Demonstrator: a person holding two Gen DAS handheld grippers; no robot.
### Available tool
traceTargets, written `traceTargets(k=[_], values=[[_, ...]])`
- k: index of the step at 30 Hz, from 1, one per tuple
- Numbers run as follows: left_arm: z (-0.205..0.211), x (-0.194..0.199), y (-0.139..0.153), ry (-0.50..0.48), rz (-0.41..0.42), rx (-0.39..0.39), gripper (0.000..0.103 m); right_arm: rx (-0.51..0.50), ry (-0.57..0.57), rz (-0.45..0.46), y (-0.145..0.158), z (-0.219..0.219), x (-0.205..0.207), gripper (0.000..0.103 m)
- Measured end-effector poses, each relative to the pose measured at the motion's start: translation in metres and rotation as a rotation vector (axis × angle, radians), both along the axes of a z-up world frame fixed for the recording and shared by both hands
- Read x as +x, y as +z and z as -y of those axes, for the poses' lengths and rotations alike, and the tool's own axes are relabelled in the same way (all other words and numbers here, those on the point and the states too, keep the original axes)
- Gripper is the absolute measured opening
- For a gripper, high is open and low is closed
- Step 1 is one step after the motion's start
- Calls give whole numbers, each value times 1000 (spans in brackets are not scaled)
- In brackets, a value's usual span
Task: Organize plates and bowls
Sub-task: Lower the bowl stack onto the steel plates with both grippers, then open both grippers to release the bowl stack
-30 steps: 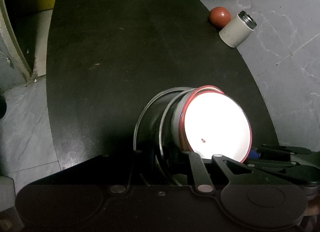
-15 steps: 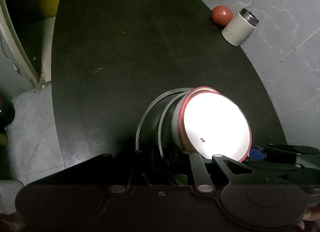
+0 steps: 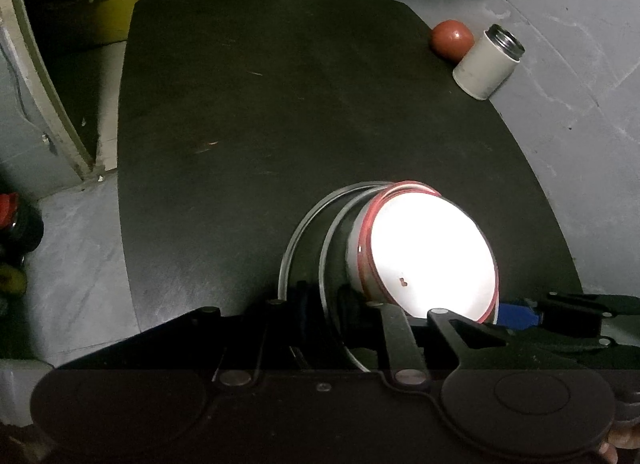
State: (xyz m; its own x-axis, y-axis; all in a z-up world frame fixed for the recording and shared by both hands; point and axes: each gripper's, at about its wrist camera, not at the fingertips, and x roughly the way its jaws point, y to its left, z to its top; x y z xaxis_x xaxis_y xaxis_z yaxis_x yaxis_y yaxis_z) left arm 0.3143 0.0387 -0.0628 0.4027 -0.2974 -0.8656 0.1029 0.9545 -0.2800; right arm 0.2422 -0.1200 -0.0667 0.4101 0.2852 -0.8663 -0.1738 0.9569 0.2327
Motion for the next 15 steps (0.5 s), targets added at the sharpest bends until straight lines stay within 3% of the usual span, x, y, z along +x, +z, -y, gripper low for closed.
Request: traceTargets(k=[15], values=[[1,-10,5,50,22,25,26,26,36,29,6,7,-8,57]])
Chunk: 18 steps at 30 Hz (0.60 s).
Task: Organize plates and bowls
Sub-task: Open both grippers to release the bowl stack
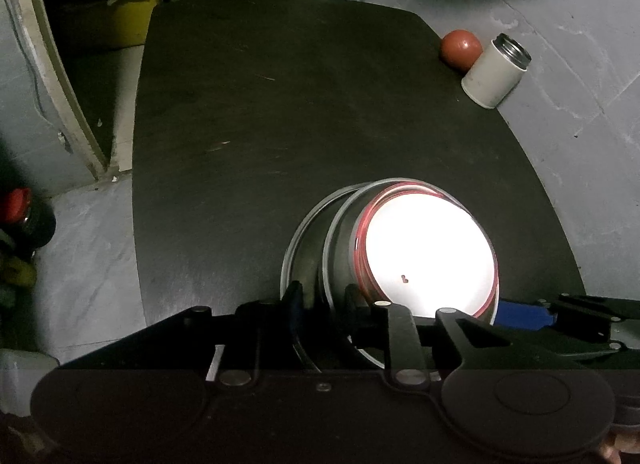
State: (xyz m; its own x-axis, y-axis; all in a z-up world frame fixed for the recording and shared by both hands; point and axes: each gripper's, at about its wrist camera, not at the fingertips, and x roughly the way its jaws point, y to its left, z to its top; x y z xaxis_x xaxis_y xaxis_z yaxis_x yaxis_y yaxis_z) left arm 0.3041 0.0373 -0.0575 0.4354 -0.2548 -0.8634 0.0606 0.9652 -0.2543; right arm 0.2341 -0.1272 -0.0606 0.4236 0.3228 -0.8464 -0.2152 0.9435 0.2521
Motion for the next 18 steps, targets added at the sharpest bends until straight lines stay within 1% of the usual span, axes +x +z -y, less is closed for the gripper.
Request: traceTargets(k=[3,5,7,8,9,12,18], values=[[1,-3,1,10,5,8,27,4,6,10,1,3,-1,61],[2,-5,2,19,12,17,30,7,8,17,3,6,-2,68],[3,-6,3,45,19,78,58,2,7,23,2,7,-4,70],[4,-8,4,55,34,108,61,3,8,23,2,8,-4,70],[3,-10,5,57,48,116,62,7,11,23,2,9,-5,71],[0,-14,7,77,50,89,67,9,17,24,2,11,-7,71],[4,-22,9,94,62,108,75,11,24,43,5,13,-9,74]])
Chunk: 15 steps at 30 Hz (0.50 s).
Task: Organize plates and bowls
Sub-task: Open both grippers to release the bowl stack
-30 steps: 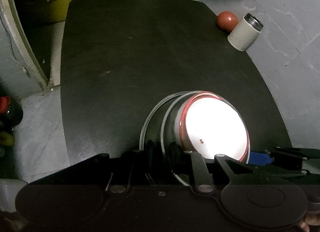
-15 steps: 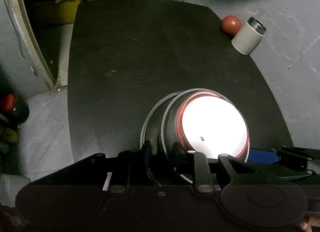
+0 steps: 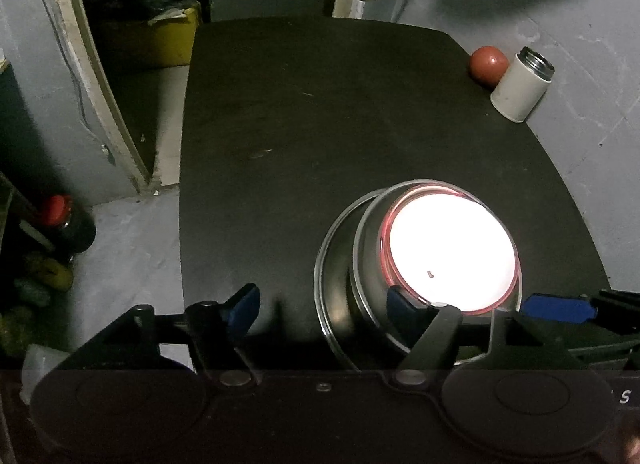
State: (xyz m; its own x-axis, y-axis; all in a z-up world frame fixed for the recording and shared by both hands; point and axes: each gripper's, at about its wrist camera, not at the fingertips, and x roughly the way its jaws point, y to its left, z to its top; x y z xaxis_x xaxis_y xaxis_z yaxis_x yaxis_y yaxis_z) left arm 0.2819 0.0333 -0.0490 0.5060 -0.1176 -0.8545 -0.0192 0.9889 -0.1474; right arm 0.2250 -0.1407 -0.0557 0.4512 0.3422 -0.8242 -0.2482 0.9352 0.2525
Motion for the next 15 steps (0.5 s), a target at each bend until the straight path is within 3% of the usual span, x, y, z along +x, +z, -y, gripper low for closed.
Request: traceTargets(k=[5,7,15], values=[[1,-8,3,18,22,8,83,7,-5,16,2,6,-5,80],[2,-11,4,24,31,16,92,14,-11,25,3,9,-7,82],[6,-25,11,41,67,26,98,37,-17,78,9,21,-17,92]])
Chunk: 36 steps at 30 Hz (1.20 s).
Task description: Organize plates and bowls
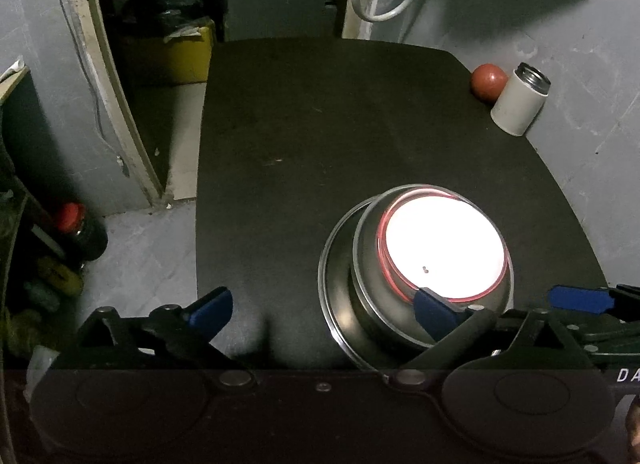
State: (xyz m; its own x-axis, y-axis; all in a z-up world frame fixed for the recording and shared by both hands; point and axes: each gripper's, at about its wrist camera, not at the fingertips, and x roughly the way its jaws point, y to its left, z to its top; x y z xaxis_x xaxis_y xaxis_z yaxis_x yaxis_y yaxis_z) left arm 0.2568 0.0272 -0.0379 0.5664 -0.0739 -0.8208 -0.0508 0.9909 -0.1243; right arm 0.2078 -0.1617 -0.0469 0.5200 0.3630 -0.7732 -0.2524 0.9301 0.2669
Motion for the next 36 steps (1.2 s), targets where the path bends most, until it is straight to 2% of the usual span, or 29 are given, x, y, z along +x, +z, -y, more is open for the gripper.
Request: traceTargets(k=[13,17,24,36], values=[[13,-29,11,62,70,14,99,18,10,54,8,14,-16,97],[19,-39,14,85,92,17,100,39,26,77,10,19,-24,101],[29,-60,14,99,152,20,100,43,39,124,11,27,-38,102],[31,-84,15,146,168,38,100,63,50,141,11,35,-52,102]])
